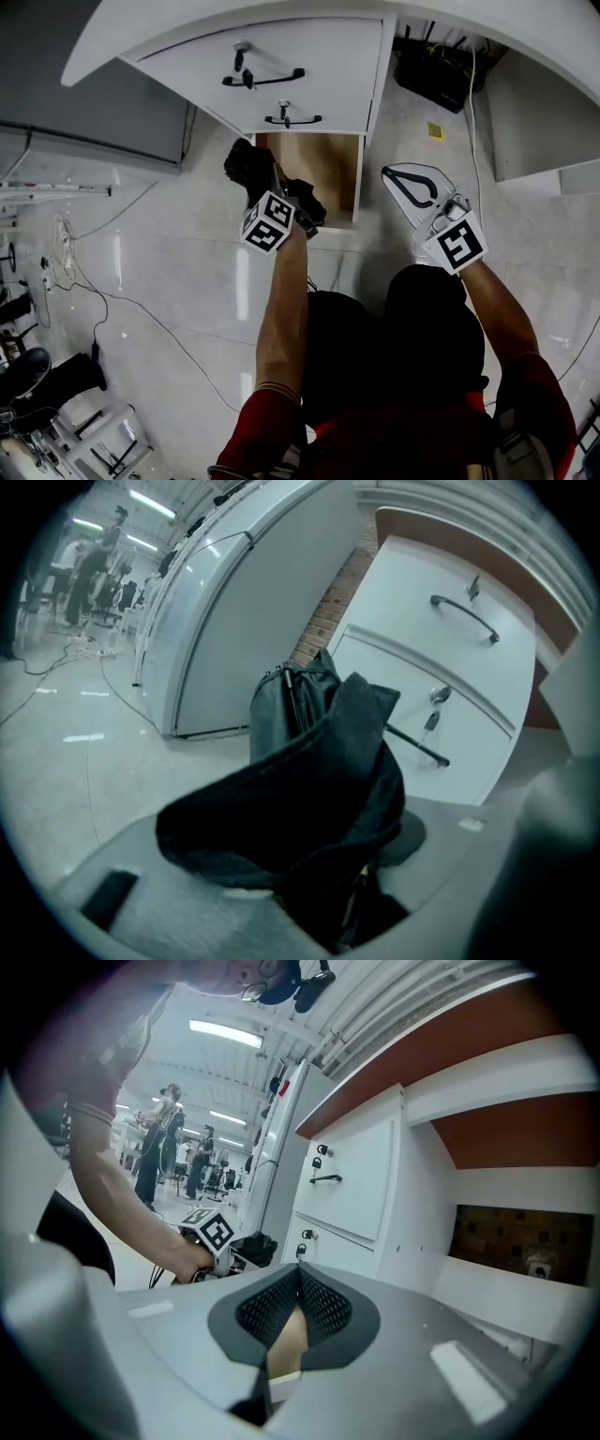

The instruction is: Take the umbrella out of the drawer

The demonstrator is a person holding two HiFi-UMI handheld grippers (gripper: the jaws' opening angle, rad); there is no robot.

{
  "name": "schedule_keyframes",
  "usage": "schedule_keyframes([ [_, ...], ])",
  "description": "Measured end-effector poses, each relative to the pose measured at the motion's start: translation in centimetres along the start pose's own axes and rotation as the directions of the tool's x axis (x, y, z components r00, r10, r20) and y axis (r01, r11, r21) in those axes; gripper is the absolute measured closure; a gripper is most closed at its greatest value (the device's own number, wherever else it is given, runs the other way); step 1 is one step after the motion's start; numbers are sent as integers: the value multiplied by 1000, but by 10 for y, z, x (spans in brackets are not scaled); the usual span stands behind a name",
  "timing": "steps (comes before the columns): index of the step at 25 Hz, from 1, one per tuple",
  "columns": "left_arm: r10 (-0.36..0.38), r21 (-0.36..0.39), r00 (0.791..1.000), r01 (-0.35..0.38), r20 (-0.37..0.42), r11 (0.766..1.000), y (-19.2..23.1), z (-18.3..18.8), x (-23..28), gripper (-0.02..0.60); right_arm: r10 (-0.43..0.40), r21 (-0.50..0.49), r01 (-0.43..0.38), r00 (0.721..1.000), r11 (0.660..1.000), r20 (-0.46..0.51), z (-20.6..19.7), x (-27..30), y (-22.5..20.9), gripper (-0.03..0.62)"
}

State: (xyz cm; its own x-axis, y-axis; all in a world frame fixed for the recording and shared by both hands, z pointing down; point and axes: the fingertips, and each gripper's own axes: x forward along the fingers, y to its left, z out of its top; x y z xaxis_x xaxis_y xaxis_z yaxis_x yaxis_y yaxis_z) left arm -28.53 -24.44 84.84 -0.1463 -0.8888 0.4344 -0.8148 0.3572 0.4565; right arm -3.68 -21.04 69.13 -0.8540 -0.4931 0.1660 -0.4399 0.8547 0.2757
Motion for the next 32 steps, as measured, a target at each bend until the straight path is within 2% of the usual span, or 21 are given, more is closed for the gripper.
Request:
schedule_keyframes([
  [5,-62,137,997,55,47,989,-24,44,-47,339,14,67,-14,1000,998,7,47,-3,-1,582],
  [9,-132,241,989,112,67,964,-51,81,-94,339,8,130,-10,1000,992,16,93,-9,-8,582],
  [14,-212,326,975,179,68,928,-96,136,-165,339,27,173,-31,999,984,22,168,-21,-11,582],
  [21,-326,390,942,272,78,880,-185,234,-278,339,22,249,-33,999,968,45,290,-59,-24,582],
  [26,-399,438,914,333,67,835,-252,302,-355,339,9,306,-24,999,952,50,372,-91,-39,582],
  [32,-470,466,882,396,47,791,-313,356,-441,339,-39,349,-7,991,937,124,469,-137,-46,582],
])
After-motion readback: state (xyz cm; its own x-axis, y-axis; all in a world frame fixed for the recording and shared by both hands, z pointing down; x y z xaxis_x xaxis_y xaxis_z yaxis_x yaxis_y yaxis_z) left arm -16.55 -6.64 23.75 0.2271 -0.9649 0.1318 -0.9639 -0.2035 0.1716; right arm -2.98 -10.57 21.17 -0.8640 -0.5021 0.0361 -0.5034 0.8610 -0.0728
